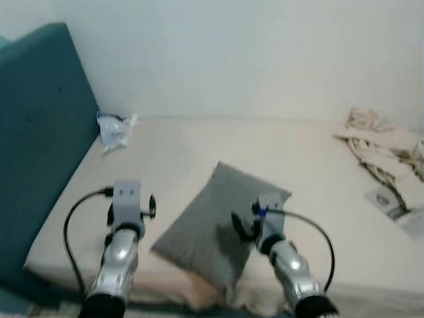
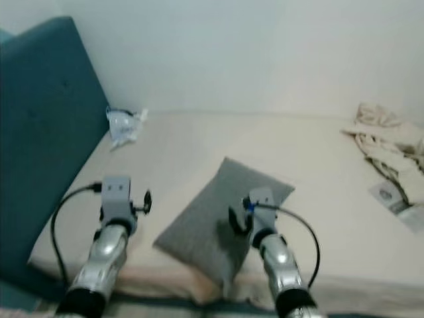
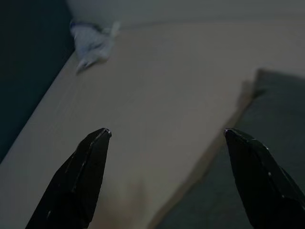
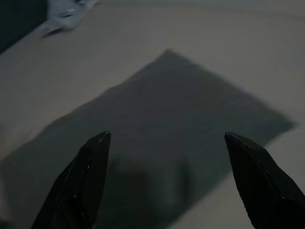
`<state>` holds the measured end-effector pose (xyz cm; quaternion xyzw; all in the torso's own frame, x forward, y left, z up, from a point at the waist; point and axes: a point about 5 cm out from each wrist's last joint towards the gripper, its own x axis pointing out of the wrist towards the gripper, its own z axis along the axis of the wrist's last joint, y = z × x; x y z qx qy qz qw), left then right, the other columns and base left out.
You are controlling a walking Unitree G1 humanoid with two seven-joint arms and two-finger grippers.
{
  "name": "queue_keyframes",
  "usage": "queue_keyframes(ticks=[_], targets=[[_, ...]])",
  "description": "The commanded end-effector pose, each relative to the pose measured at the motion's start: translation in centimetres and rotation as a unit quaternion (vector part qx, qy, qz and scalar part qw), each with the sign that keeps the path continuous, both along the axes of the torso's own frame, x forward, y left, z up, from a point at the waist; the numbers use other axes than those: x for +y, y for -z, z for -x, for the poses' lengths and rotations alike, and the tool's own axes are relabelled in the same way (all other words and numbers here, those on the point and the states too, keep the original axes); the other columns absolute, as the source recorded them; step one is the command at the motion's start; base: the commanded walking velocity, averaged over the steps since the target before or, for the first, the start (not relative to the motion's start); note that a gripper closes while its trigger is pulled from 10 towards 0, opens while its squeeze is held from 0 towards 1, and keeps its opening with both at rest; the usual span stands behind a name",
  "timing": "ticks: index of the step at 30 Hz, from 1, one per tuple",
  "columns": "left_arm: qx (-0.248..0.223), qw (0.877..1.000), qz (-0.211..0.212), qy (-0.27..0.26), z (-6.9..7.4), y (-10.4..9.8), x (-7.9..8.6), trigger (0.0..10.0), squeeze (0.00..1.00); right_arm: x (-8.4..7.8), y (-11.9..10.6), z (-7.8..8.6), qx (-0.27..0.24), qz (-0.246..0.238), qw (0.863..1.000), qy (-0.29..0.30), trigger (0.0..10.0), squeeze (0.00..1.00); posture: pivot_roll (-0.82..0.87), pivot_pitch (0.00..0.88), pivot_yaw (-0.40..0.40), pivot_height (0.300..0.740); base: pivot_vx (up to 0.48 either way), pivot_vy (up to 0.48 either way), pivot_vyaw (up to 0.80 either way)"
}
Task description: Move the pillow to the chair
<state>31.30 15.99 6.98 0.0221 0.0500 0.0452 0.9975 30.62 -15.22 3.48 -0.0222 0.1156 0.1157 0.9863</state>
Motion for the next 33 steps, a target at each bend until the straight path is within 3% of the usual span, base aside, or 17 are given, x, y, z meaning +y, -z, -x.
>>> queue_keyframes(ticks=[1, 18, 23, 26, 33], targets=[[0.013, 1.0, -0.006, -0.009, 0.3, 0.6, 0.6, 10.0, 0.0, 0.3, 0.2, 0.2, 0.005, -0.006, 1.0, 0.0, 10.0, 0.0, 0.01, 0.086, 0.013, 0.74, 0.0, 0.0, 0.0], [0.012, 1.0, -0.015, -0.025, -1.0, -0.3, 1.2, 10.0, 0.0, 0.7, -1.0, -1.1, -0.005, -0.006, 1.0, -0.017, 10.0, 0.0, 0.01, 0.083, 0.011, 0.74, 0.0, 0.0, 0.0], [0.038, 0.999, -0.007, -0.024, -0.9, 0.3, 1.1, 10.0, 0.0, 0.9, -0.9, -1.0, -0.006, -0.005, 1.0, -0.02, 10.0, 0.0, 0.01, 0.084, 0.01, 0.74, 0.0, 0.251, 0.0], [0.034, 0.999, -0.011, -0.022, -0.9, 0.3, 1.0, 10.0, 0.0, 1.0, -0.8, -0.9, -0.005, -0.005, 1.0, -0.021, 10.0, 0.0, 0.01, 0.083, 0.008, 0.74, 0.0, 0.48, 0.0], [0.012, 1.0, -0.008, -0.024, -0.9, -0.1, 1.0, 10.0, 0.0, 1.2, -0.5, -0.8, -0.001, -0.003, 1.0, -0.024, 10.0, 0.0, 0.01, 0.074, 0.006, 0.74, 0.0, 0.0, 0.0]])
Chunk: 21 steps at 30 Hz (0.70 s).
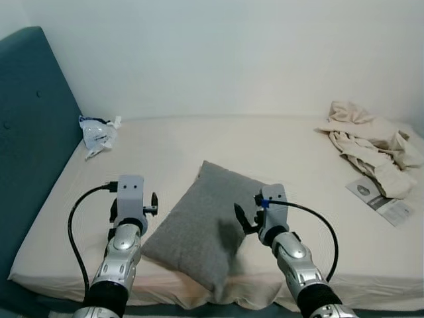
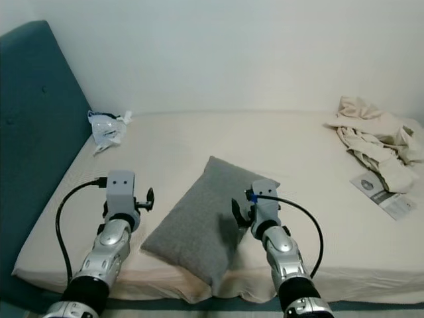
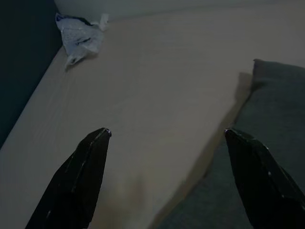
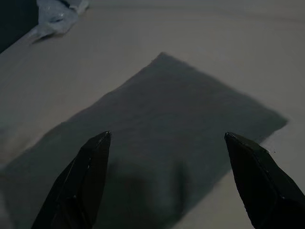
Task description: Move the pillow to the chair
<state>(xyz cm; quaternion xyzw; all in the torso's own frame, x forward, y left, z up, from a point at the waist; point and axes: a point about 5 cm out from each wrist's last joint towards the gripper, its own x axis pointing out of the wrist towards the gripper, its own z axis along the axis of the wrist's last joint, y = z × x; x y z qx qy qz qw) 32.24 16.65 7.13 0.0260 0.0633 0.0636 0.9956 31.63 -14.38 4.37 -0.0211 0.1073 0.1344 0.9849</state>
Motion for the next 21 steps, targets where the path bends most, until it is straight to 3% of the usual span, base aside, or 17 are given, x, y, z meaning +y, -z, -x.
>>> queue_keyframes(ticks=[1, 11, 13, 17, 18, 21], targets=[[-0.001, 1.0, -0.004, -0.006, 0.0, 0.1, 0.4, 10.0, 0.0, 0.3, 0.3, 0.2, 0.006, 0.001, 1.0, -0.005, 10.0, 0.0, 0.01, 0.074, 0.006, 0.74, 0.0, 0.0, 0.0], [0.018, 1.0, -0.023, 0.004, 0.1, 0.6, 0.5, 10.0, 0.0, 0.4, 0.6, 0.4, 0.012, 0.002, 1.0, -0.006, 10.0, 0.0, 0.01, 0.065, 0.014, 0.74, 0.0, 0.0, 0.0], [0.045, 0.997, -0.054, 0.01, 0.8, 2.0, 1.4, 10.0, 0.0, 0.7, 2.7, 1.6, 0.07, 0.04, 0.996, -0.034, 10.0, 0.0, 0.0, 0.075, 0.01, 0.74, 0.0, 0.0, 0.0], [0.092, 0.992, -0.076, 0.033, 1.7, 3.9, 1.7, 10.0, 0.0, 0.7, 3.7, 2.3, 0.09, 0.045, 0.994, -0.04, 10.0, 0.0, 0.0, 0.076, 0.013, 0.74, 0.0, 0.0, 0.0], [0.131, 0.981, -0.116, 0.083, 3.2, 5.8, 1.7, 10.0, 0.0, -0.3, 5.0, 3.4, 0.114, 0.059, 0.992, -0.018, 10.0, 0.0, 0.01, 0.082, 0.013, 0.74, 0.0, 0.0, 0.0], [0.135, 0.981, -0.094, 0.1, 4.1, 6.4, 1.6, 10.0, 0.0, -0.7, 5.3, 3.9, 0.112, 0.046, 0.993, -0.006, 10.0, 0.0, 0.02, 0.082, 0.005, 0.74, 0.0, 0.0, 0.0]])
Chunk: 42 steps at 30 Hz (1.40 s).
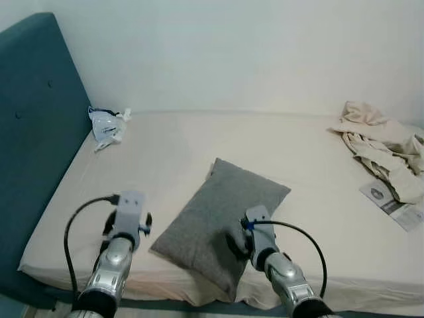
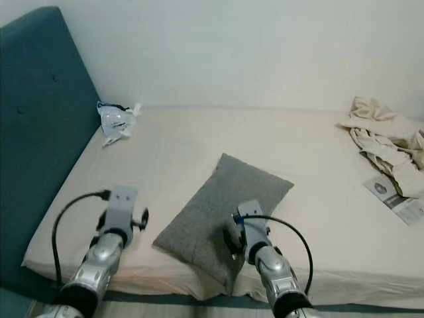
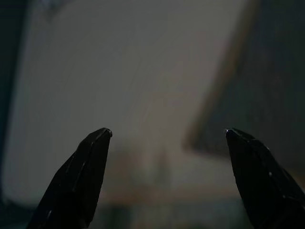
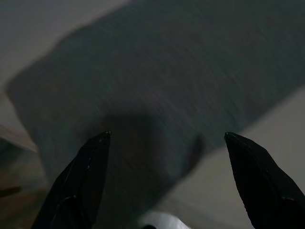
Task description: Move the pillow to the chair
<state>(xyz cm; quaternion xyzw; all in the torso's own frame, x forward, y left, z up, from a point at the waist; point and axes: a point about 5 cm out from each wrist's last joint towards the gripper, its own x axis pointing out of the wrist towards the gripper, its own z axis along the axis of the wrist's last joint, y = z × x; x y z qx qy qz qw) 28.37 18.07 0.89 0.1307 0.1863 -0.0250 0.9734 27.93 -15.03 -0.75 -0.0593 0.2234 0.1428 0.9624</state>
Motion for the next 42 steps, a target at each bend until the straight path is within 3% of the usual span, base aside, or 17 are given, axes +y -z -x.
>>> queue_keyframes(ticks=[1, 4, 5, 6, 11, 14, 17, 20, 25, 27, 28, 29, 30, 34, 36, 38, 42], targets=[[0.004, 1.0, 0.015, 0.006, 0.5, 0.3, 0.1, 10.0, 0.0, -0.1, 0.1, 0.4, -0.01, -0.017, 1.0, 0.005, 10.0, 0.0, 0.03, 0.078, 0.004, 0.74, 0.0, 0.0, 0.0], [0.004, 1.0, 0.028, 0.004, 0.9, 0.5, 0.1, 10.0, 0.0, 0.1, 0.2, 0.6, -0.017, -0.014, 1.0, -0.006, 10.0, 0.0, 0.02, 0.08, 0.008, 0.74, 0.0, 0.0, 0.0], [0.008, 0.998, 0.068, -0.011, 2.3, 1.3, 0.1, 10.0, 0.0, 0.6, 0.3, 0.9, -0.025, 0.017, 0.999, -0.032, 10.0, 0.0, -0.03, 0.076, 0.018, 0.74, 0.0, 0.0, 0.0], [0.008, 0.998, 0.068, -0.011, 2.3, 1.3, 0.1, 10.0, 0.0, 0.6, 0.3, 0.9, -0.025, 0.017, 0.999, -0.032, 10.0, 0.0, -0.03, 0.076, 0.018, 0.74, 0.0, 0.0, 0.0], [-0.005, 0.997, 0.074, -0.034, 3.6, 2.2, -0.2, 10.0, 0.0, -0.3, 0.6, 0.6, -0.021, 0.081, 0.996, 0.017, 10.0, 0.0, -0.04, 0.087, 0.013, 0.74, 0.0, 0.0, 0.0], [0.001, 0.997, 0.073, -0.032, 3.8, 2.4, -0.3, 10.0, 0.0, -0.4, 0.8, 0.8, -0.017, 0.081, 0.996, 0.027, 10.0, 0.0, -0.04, 0.086, 0.007, 0.74, 0.0, 0.0, 0.0], [0.031, 0.997, 0.054, -0.047, 4.5, 3.7, 0.0, 10.0, 0.0, -0.8, 2.0, 2.2, 0.009, 0.043, 0.998, 0.05, 10.0, 0.0, -0.06, 0.064, -0.016, 0.74, 0.0, 0.0, 0.0], [0.049, 0.997, 0.054, -0.026, 5.2, 4.4, -1.0, 10.0, 0.0, -2.1, 3.3, 3.9, 0.053, 0.022, 0.996, 0.067, 10.0, 0.0, -0.03, 0.074, -0.058, 0.74, 0.0, 0.0, 0.0], [0.086, 0.995, 0.055, -0.015, 5.4, 5.2, -2.5, 10.0, 0.0, -2.9, 3.3, 3.6, 0.057, 0.074, 0.995, 0.045, 10.0, 0.0, -0.06, 0.052, 0.008, 0.74, 0.0, 0.0, 0.0], [0.102, 0.993, 0.051, 0.019, 4.8, 5.2, -3.9, 10.0, 0.0, -3.5, 2.4, 2.4, 0.038, 0.068, 0.993, 0.088, 10.0, 0.0, -0.08, 0.112, 0.002, 0.74, 0.0, 0.0, 0.0], [0.122, 0.991, 0.013, 0.047, 4.6, 5.4, -4.2, 10.0, 0.0, -3.5, 2.1, 2.0, 0.035, 0.053, 0.992, 0.112, 10.0, 0.0, -0.07, 0.083, 0.008, 0.74, 0.0, 0.0, 0.0], [0.122, 0.991, 0.013, 0.047, 4.6, 5.4, -4.2, 10.0, 0.0, -3.5, 2.1, 2.0, 0.035, 0.053, 0.992, 0.112, 10.0, 0.0, -0.07, 0.083, 0.008, 0.74, 0.0, 0.0, 0.0], [0.128, 0.99, 0.0, 0.054, 4.5, 5.5, -4.2, 10.0, 0.0, -3.3, 2.1, 2.0, 0.034, 0.056, 0.992, 0.105, 10.0, 0.0, -0.06, 0.08, 0.007, 0.74, 0.0, 0.0, 0.0], [0.131, 0.991, 0.027, 0.019, 4.2, 5.3, -3.7, 10.0, 0.0, -2.8, 2.6, 2.5, 0.045, 0.052, 0.993, 0.092, 10.0, 0.0, -0.01, 0.059, -0.043, 0.74, 0.0, 0.0, 0.0], [0.14, 0.99, 0.006, 0.02, 4.4, 5.5, -3.1, 10.0, 0.0, -2.4, 2.9, 2.7, 0.054, 0.054, 0.994, 0.079, 10.0, 0.0, 0.02, 0.037, -0.061, 0.74, 0.0, 0.0, 0.0], [0.186, 0.982, -0.012, -0.017, 5.5, 6.5, -1.1, 10.0, 0.0, -1.3, 3.2, 3.0, 0.062, 0.09, 0.994, 0.026, 10.0, 0.0, 0.02, 0.034, -0.062, 0.74, 0.0, 0.0, 0.0], [0.207, 0.976, 0.001, -0.071, 6.9, 7.3, 0.7, 10.0, 0.0, -1.4, 3.1, 2.5, 0.078, 0.066, 0.993, 0.06, 10.0, 0.0, 0.02, 0.032, -0.036, 0.74, 0.0, 0.0, 0.0]])
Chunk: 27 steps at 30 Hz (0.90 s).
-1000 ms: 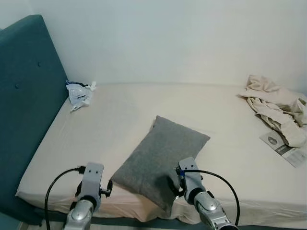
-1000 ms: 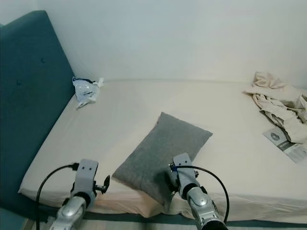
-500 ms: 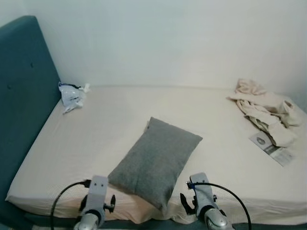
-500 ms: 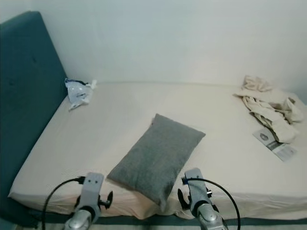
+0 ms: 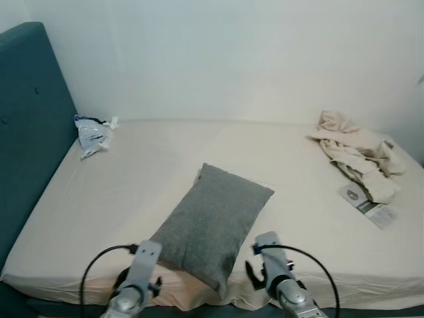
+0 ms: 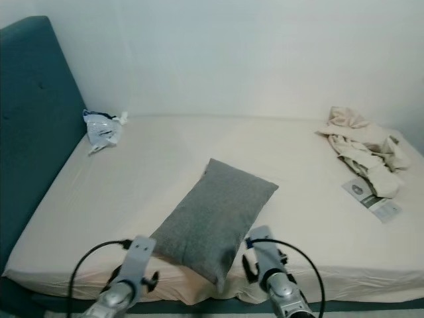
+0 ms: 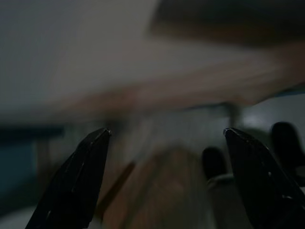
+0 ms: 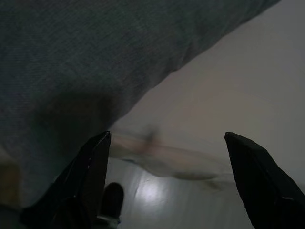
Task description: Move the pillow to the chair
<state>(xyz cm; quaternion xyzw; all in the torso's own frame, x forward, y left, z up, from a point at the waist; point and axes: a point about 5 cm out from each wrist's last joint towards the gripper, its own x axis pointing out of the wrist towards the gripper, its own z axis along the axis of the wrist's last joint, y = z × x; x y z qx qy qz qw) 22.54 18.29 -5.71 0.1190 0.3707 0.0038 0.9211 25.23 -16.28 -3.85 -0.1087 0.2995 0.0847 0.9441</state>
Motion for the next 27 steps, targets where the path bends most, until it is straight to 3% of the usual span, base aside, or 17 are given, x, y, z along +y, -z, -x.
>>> queue_keyframes(ticks=[1, 7, 9, 27], targets=[[0.016, 1.0, 0.016, -0.022, 1.3, 0.7, 0.5, 10.0, 0.0, 0.1, 0.1, -0.1, 0.02, -0.016, 1.0, 0.018, 10.0, 0.0, 0.03, 0.035, -0.039, 0.74, 0.0, 0.0, 0.0], [0.015, 1.0, 0.018, -0.008, 1.4, 0.8, 0.3, 10.0, 0.0, 0.9, 0.7, 0.6, 0.036, -0.017, 0.999, -0.011, 10.0, 0.0, 0.04, 0.037, -0.048, 0.74, 0.0, 0.0, 0.0], [0.016, 1.0, 0.005, 0.025, 1.6, 0.9, -0.2, 10.0, 0.0, 1.1, 0.9, 0.9, 0.04, -0.021, 0.999, -0.016, 10.0, 0.0, 0.05, 0.027, -0.058, 0.74, 0.0, 0.0, 0.0], [0.026, 0.999, 0.032, 0.028, 1.3, 0.8, 0.2, 10.0, 0.0, 2.2, 0.6, 0.4, 0.04, -0.026, 0.998, -0.043, 10.0, 0.0, 0.06, 0.0, -0.06, 0.74, 0.0, 0.0, 0.0]])
